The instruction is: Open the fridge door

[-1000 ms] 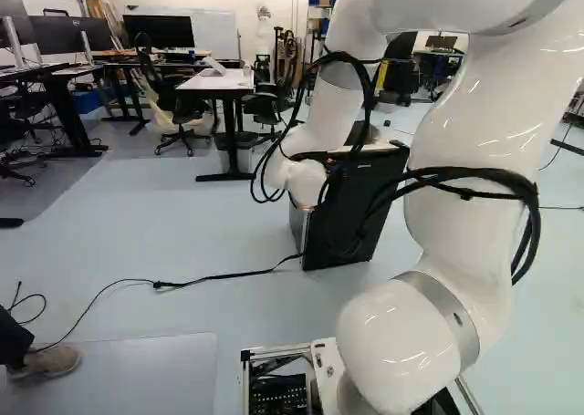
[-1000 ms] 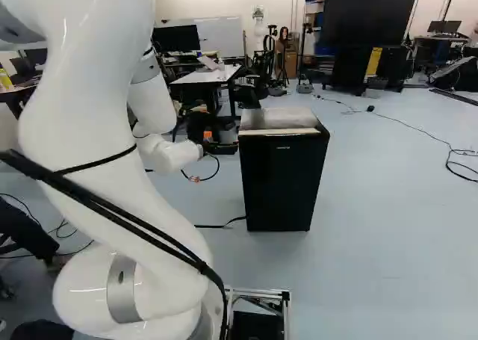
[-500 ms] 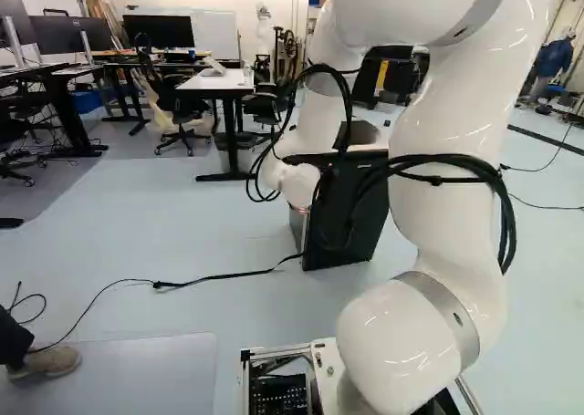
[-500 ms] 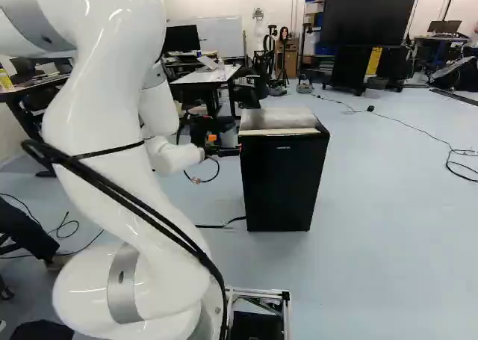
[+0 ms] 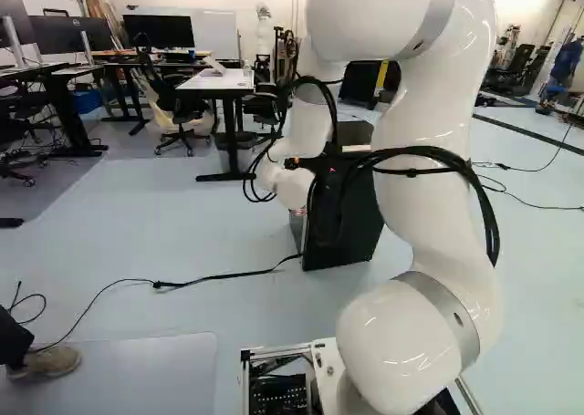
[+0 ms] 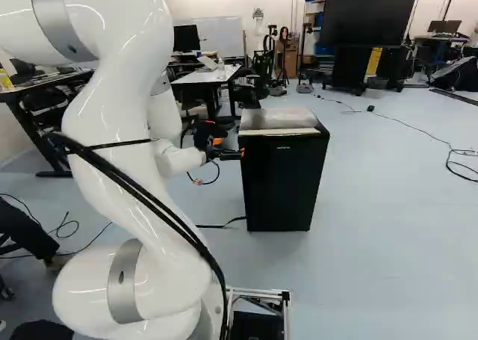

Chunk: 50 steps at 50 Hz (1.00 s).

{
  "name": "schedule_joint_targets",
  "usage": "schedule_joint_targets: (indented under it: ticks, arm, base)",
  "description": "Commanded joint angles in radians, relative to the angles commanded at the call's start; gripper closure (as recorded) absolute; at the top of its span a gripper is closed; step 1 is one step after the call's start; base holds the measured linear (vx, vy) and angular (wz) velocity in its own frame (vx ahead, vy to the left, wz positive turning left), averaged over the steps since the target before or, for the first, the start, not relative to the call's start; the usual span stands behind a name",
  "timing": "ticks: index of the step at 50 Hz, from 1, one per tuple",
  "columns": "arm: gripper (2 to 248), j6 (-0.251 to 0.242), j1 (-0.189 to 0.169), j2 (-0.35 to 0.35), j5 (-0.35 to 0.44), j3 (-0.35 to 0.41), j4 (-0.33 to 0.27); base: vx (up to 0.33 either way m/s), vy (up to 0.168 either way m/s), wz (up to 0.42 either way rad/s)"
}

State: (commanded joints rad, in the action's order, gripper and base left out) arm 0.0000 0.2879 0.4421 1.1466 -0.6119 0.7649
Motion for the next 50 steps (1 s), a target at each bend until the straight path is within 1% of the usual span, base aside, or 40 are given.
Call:
schedule_joint_targets:
  ticks: [31, 50]
  arm:
    - [3, 0.0, 0.024, 0.037, 0.055, -0.047, 0.143]
    - [3, 0.0, 0.047, 0.058, 0.084, -0.078, 0.229]
  base:
    - [0.0, 0.0, 0.0]
    - [0.0, 0.0, 0.0]
